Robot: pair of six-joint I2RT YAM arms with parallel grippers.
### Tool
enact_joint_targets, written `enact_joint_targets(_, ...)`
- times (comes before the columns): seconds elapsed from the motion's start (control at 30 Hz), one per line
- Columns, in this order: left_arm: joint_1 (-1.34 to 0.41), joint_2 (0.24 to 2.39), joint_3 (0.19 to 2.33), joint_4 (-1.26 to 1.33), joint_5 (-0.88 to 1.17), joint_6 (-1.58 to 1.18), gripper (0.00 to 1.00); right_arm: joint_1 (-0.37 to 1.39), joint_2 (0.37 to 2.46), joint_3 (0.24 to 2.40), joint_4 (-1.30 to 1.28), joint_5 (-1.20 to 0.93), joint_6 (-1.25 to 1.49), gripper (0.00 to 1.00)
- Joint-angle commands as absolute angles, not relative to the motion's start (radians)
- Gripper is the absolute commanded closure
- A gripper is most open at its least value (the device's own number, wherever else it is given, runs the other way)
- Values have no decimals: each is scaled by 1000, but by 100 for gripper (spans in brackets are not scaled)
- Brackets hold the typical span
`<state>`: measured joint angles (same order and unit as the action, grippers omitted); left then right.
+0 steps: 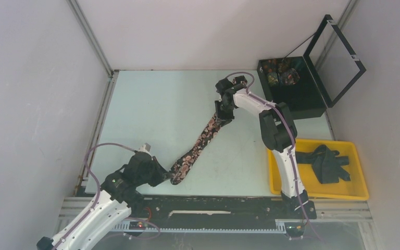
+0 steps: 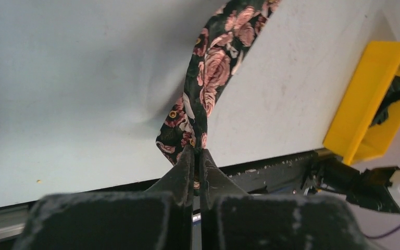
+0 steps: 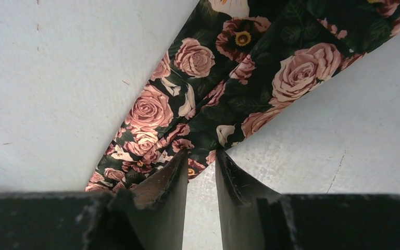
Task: Roll the ties
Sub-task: Flatten out the tie at the center of the board.
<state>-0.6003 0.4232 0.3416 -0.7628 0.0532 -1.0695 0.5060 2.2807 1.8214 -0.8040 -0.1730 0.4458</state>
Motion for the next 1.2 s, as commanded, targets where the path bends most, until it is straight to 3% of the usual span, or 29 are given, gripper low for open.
enact_joint_targets(0.0, -607, 358, 403, -752, 149, -984, 100, 512, 2321, 1882, -838, -161, 456, 72)
enact_joint_targets(0.3, -630, 308, 386, -718, 253, -948, 99, 521, 2348, 1926, -871, -149, 451, 72)
enact_joint_targets(0.4, -648, 337, 377, -704, 276, -951, 94, 524, 2354, 1939, -874, -151, 442, 72)
enact_joint_targets(0.5, -676, 366, 374, -700, 288, -955, 82, 530, 2360, 1966, -872, -167, 418, 70)
enact_joint_targets(0.67, -715, 356, 408, -701, 278, -962, 48, 536, 2374, 2020, -866, -230, 360, 63)
enact_joint_targets(0.73, -718, 358, 441, -714, 247, -952, 42, 536, 2361, 2024, -858, -243, 344, 59)
enact_joint_targets(0.9, -718, 431, 542, -767, 176, -901, 44, 540, 2240, 1924, -803, -226, 352, 51)
enact_joint_targets(1.17, -717, 552, 655, -819, -88, -957, 51, 636, 1976, 1586, -749, -88, 460, 51)
